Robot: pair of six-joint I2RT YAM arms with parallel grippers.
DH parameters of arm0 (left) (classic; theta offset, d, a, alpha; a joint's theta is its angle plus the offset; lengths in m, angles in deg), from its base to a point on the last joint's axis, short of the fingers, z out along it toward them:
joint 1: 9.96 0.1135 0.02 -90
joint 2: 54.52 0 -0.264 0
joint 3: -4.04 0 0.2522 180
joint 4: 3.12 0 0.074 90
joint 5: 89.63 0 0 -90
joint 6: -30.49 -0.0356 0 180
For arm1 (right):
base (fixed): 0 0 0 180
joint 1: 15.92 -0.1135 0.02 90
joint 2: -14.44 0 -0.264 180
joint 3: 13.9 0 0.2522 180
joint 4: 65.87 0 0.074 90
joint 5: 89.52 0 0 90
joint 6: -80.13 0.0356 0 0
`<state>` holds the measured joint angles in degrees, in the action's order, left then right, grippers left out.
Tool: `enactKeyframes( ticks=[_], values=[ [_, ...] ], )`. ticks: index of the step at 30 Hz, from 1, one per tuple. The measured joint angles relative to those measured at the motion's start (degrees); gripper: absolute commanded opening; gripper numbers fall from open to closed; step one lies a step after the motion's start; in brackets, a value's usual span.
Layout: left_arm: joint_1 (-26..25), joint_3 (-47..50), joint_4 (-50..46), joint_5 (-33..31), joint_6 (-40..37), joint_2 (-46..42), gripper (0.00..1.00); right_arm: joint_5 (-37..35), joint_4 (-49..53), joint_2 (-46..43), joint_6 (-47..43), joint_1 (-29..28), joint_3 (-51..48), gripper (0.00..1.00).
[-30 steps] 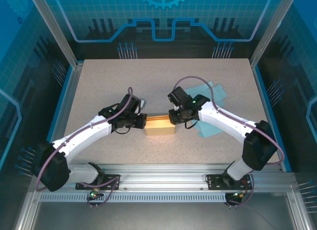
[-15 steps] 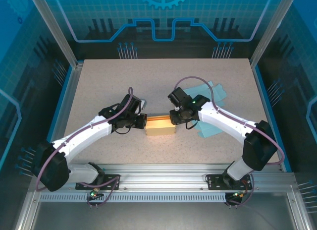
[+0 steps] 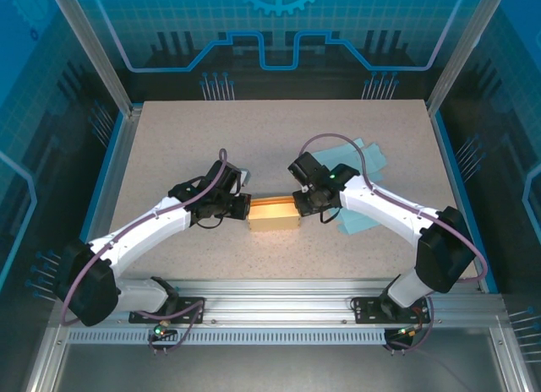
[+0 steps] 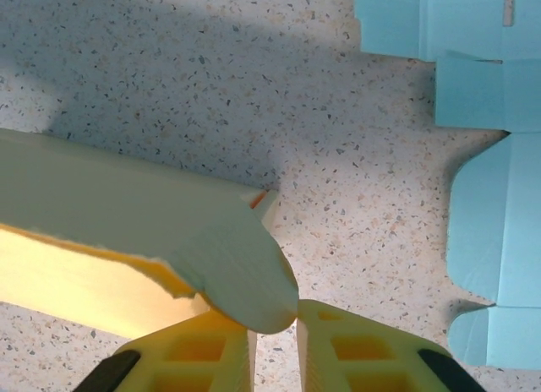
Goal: Fold the paper box
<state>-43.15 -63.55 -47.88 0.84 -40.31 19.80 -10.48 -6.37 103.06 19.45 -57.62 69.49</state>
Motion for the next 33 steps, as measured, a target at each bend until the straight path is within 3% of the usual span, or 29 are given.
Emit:
enactKeyframes(
  ticks=[4,25,33],
  values=[
    [0.0,0.0,0.0,0.0,0.0,0.0,0.0,1.8,-0.7,0.0,-0.5,0.0,0.0,0.09],
    [0.0,0.0,0.0,-0.7,0.0,0.2,0.0,7.9,-1.8,-0.1,0.1,0.2,0.0,0.04],
    [0.0,0.0,0.0,-1.7,0.0,0.4,0.0,14.1,-5.6,-1.2,1.4,3.3,-2.0,0.0]
  ],
)
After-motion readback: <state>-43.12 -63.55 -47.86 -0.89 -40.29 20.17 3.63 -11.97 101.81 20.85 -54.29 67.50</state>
